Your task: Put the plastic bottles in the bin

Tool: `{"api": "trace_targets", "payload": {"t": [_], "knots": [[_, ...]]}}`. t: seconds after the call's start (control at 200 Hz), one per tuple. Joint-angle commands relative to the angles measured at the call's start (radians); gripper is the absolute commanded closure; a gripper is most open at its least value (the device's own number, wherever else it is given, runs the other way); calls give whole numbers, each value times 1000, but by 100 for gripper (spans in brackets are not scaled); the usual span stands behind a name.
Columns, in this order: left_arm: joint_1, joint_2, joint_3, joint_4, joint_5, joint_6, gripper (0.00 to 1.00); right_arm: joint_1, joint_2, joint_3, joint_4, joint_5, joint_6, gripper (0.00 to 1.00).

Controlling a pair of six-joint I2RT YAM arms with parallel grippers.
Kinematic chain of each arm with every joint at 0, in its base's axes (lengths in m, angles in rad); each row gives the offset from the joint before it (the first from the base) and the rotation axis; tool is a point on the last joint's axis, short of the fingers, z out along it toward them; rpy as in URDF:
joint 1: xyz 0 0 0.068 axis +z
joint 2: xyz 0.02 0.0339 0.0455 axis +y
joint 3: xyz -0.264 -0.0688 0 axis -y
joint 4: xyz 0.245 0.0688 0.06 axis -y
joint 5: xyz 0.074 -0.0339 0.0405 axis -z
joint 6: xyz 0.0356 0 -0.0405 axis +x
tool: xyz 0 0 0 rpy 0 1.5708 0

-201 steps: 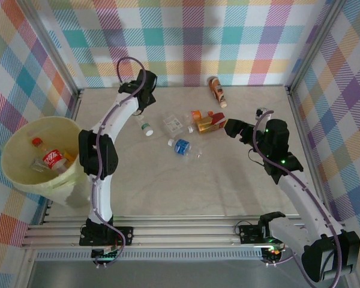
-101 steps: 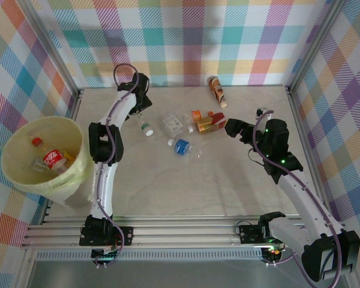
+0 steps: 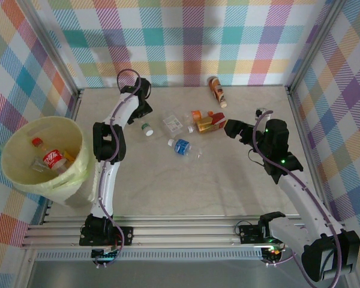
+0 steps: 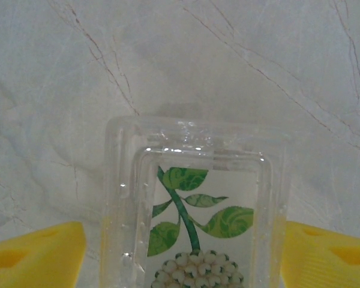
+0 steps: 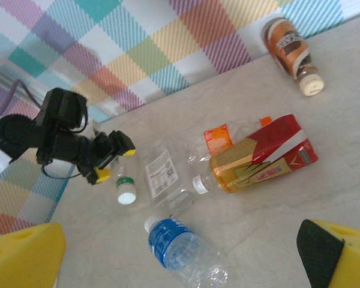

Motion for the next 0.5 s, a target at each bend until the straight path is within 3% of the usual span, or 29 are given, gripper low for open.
{"api": "trace_targets", "payload": {"t": [0.0, 0.305, 0.495], "knots": [[6, -9, -28, 2, 21, 1, 27, 5, 0, 6, 1, -107, -50, 0], [-3, -199, -332, 210, 77, 38, 41, 38, 0, 0, -4, -247, -164, 0], [-22, -297, -405, 234, 72, 70, 50, 116, 10, -9, 15, -209, -229, 0]]}}
